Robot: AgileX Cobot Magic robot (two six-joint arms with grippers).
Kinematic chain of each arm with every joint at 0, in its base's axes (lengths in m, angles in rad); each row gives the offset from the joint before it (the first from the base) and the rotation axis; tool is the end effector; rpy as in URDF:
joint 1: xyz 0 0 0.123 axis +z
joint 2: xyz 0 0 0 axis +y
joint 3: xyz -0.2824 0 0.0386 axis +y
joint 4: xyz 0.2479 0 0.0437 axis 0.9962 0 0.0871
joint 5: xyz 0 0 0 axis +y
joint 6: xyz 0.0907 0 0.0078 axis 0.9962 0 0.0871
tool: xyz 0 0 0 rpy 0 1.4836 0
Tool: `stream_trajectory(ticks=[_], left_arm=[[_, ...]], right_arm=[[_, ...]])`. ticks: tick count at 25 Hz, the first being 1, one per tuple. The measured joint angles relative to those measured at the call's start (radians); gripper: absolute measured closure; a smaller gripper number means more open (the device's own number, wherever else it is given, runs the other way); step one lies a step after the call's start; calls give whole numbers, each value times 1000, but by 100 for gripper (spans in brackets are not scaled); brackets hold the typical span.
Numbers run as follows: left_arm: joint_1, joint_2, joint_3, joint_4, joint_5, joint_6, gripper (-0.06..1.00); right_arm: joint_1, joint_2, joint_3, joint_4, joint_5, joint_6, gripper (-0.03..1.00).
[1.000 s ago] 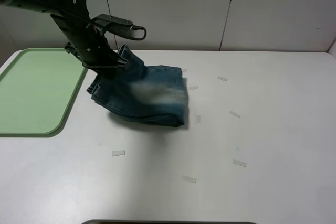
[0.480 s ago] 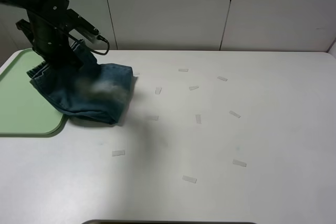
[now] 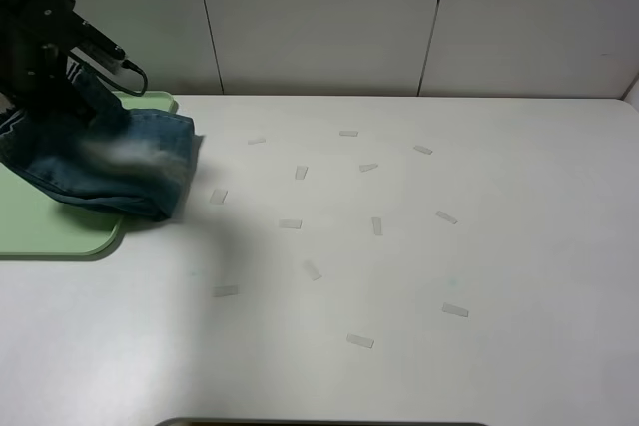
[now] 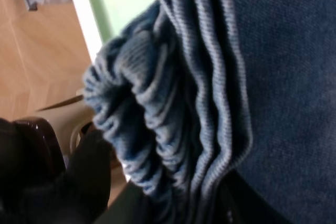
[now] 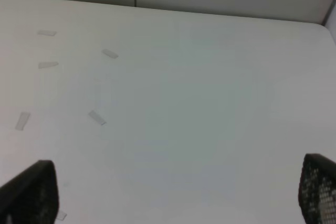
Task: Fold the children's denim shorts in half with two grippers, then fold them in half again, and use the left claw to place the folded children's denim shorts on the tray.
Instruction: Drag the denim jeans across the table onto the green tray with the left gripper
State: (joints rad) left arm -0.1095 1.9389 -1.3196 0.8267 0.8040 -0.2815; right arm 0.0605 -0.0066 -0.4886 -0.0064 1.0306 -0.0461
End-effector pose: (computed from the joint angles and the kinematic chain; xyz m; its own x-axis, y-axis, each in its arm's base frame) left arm 0.3996 0.0047 0.1940 -0.8903 0.4019 -0.2142 0.2058 0.7746 0.5980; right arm -0.0033 -0.0007 0.2764 -0.4293 -0.0755 -0.9000 -0.0768 0.9959 -0.0469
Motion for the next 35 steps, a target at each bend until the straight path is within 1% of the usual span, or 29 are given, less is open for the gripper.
stream_trajectory(ticks=[4, 6, 11, 16, 22, 26, 27, 28, 30, 32, 33, 35], left_arm=[[29, 0, 0, 28, -5, 0, 74], [53, 0, 0, 63, -24, 0, 74], [86, 10, 0, 109, -62, 0, 74], [105, 52, 0, 121, -78, 0, 74], [106, 77, 0, 133, -120, 1, 74], [108, 78, 0, 134, -127, 1, 73], [108, 78, 0, 134, -127, 1, 69], [108, 78, 0, 134, -127, 1, 63], [108, 78, 0, 134, -132, -2, 44], [108, 78, 0, 134, -135, -31, 23], [108, 78, 0, 134, -136, -53, 15], [108, 72, 0, 137, -139, -83, 6]], right_arm=[[0, 0, 0, 0, 0, 0, 27], [0, 0, 0, 0, 0, 0, 27], [0, 0, 0, 0, 0, 0, 27], [0, 0, 0, 0, 0, 0, 27], [0, 0, 0, 0, 0, 0, 27], [0, 0, 0, 0, 0, 0, 27], [0, 0, 0, 0, 0, 0, 27], [0, 0, 0, 0, 0, 0, 27], [0, 0, 0, 0, 0, 0, 27], [0, 0, 0, 0, 0, 0, 27], [0, 0, 0, 0, 0, 0, 27], [0, 0, 0, 0, 0, -1, 27]])
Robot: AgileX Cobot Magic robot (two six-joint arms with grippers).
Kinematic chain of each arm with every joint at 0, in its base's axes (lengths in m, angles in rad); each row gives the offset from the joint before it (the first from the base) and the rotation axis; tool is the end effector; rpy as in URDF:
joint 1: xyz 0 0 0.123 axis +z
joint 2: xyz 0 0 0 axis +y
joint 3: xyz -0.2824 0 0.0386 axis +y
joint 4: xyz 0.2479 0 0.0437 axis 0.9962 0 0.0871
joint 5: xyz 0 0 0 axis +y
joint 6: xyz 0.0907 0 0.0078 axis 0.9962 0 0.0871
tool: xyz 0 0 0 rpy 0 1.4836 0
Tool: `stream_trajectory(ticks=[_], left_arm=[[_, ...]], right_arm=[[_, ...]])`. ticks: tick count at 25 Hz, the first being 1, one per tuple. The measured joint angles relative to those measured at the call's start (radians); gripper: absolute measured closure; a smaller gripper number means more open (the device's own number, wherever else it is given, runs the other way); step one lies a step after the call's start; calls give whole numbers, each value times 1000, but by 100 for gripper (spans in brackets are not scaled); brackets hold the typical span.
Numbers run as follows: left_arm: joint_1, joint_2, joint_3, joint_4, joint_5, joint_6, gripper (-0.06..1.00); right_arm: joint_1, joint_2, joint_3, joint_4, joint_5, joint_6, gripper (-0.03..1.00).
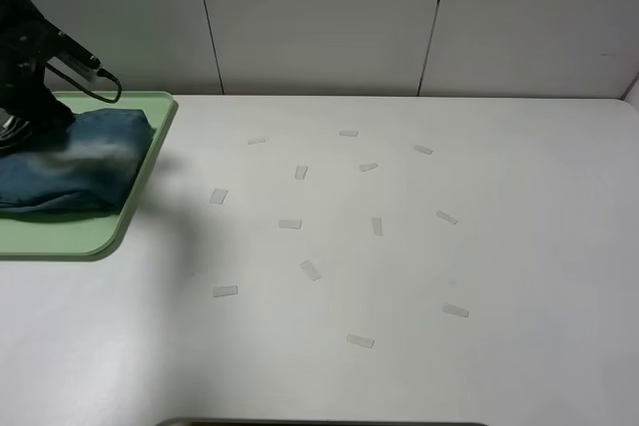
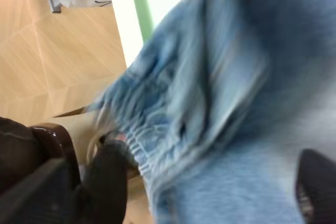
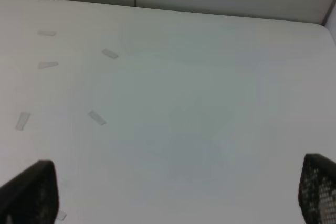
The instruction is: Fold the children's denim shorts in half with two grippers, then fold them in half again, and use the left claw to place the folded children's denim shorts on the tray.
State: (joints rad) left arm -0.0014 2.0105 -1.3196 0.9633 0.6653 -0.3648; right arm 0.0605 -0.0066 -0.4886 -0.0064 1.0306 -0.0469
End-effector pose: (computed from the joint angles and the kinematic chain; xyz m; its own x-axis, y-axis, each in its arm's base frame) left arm 0.4148 0.0456 0.1707 -0.8786 0.4010 -0.2591 0.1643 0.7635 0.6246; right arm -0.0033 -0.0007 0.2764 -0.4292 -0.0763 -0.9000 -0.0772 0.9959 -0.0476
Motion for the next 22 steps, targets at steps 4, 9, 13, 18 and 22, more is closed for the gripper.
stream_trajectory(ticks=[4, 9, 13, 18, 22], left_arm=[[0, -29, 0, 6, -2, -12, 1], [0, -70, 0, 4, -2, -16, 0], [-1, -122, 1, -24, -9, -17, 0], [-1, -156, 59, -65, -49, -17, 0], [-1, -156, 169, -74, -142, -17, 0]], right_arm=[[0, 0, 0, 0, 0, 0, 27], [0, 0, 0, 0, 0, 0, 27], [0, 0, 0, 0, 0, 0, 27], [0, 0, 0, 0, 0, 0, 27], [0, 0, 0, 0, 0, 0, 27]])
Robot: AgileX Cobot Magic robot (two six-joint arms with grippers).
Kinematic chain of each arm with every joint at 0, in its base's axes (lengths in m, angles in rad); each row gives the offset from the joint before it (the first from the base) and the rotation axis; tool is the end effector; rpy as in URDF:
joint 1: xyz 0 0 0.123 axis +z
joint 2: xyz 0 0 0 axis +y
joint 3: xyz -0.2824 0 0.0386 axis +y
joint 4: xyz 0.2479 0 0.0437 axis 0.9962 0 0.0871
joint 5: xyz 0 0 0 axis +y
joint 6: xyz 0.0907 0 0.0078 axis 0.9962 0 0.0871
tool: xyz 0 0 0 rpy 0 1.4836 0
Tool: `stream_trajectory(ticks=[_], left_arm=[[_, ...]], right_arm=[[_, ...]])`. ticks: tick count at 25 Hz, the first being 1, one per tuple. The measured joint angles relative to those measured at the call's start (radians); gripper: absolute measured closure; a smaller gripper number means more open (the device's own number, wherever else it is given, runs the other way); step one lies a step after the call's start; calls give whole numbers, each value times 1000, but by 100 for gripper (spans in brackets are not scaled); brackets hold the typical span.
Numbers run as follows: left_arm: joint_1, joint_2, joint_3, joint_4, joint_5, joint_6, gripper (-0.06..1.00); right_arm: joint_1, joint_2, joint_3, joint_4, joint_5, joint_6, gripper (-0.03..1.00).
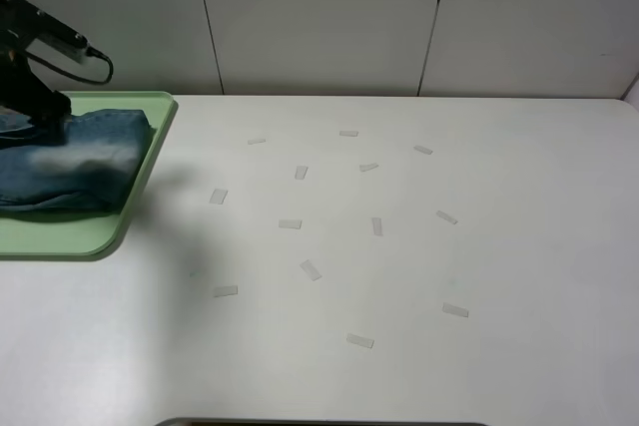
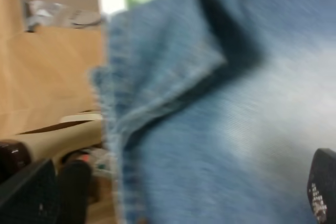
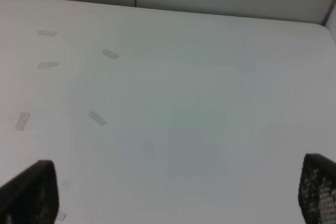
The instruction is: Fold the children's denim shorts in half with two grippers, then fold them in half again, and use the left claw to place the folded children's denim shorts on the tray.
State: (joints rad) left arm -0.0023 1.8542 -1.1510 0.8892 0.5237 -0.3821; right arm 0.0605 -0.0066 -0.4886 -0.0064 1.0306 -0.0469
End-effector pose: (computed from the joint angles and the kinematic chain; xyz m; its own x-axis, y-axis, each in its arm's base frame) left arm 0.3811 0.0346 0.1874 -0.8376 0.3910 -0.3814 0.1485 0.8350 0.5298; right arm -0.0033 -0.0007 0.2764 -0.4292 -0.0763 -0.9000 -0.0772 0.9959 -0.0476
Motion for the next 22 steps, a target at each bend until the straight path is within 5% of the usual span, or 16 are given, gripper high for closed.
stream_trajectory(ticks=[7, 11, 17, 22], left_arm=[[11, 0, 163, -4, -219, -36, 4], [47, 0, 167, 24, -258, -125, 4], [93, 0, 167, 157, -263, -164, 5], [141, 0, 167, 351, -274, -281, 9]], right_arm=[[0, 0, 0, 0, 0, 0, 27], [0, 0, 0, 0, 0, 0, 27], [0, 0, 0, 0, 0, 0, 27], [0, 0, 0, 0, 0, 0, 27]])
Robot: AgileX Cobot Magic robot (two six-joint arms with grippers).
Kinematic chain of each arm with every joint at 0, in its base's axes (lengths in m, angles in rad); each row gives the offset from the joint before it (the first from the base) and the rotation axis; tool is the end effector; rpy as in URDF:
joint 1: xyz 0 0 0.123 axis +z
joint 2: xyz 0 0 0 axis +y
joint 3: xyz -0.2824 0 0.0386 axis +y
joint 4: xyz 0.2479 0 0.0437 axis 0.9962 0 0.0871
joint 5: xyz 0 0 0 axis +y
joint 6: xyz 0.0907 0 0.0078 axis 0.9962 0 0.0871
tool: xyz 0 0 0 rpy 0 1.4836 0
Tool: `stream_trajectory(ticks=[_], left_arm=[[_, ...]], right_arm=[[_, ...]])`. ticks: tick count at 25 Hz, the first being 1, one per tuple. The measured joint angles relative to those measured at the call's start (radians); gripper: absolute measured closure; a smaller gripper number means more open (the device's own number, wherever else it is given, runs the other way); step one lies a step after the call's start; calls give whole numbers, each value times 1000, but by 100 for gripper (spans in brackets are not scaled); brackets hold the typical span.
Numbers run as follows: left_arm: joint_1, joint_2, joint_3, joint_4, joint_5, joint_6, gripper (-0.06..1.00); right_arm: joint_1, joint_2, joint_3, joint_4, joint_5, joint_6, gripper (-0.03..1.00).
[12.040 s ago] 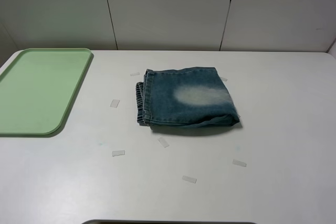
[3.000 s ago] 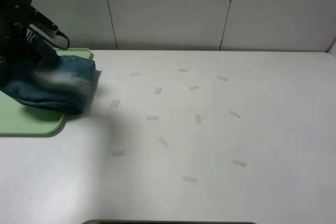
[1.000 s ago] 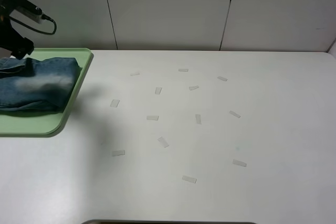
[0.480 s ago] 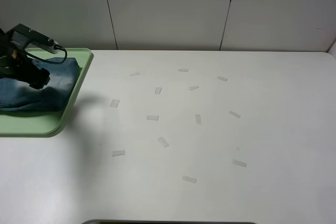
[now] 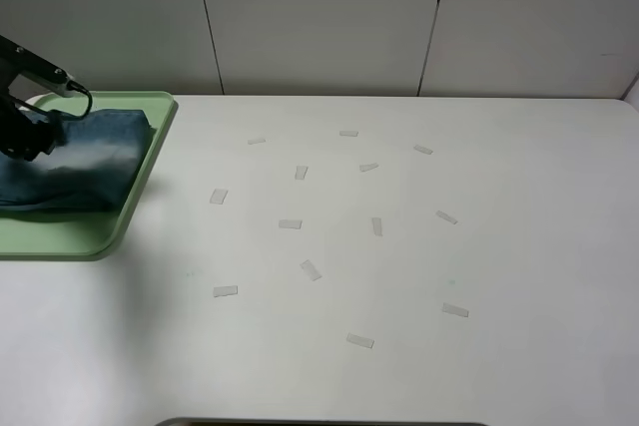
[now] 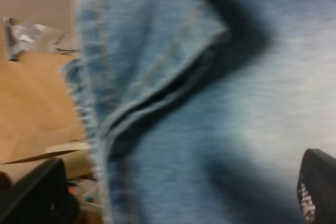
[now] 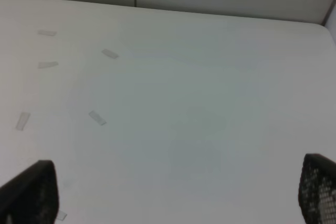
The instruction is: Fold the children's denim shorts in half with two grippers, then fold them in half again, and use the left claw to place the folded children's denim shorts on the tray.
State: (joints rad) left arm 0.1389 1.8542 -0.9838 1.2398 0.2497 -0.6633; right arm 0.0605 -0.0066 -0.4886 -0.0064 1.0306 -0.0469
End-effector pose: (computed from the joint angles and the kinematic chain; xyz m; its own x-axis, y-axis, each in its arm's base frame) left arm 0.3600 0.0719 0.1545 -0.7892 0.4167 -0.4511 0.1649 0.8513 0.4980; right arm -0.0033 -0.0007 0.2764 -0.4292 -0.0763 -0.9000 -0.0772 0.9959 -0.0476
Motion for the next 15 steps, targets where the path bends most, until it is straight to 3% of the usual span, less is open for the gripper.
stream_trajectory(ticks=[8, 13, 15], left_arm=[[47, 49, 0, 387, -21, -326, 10], [47, 113, -13, 480, -23, -460, 10], [47, 142, -35, 496, 50, -544, 11]], right_arm=[[0, 0, 0, 0, 0, 0, 27], [0, 0, 0, 0, 0, 0, 27], [0, 0, 0, 0, 0, 0, 27]])
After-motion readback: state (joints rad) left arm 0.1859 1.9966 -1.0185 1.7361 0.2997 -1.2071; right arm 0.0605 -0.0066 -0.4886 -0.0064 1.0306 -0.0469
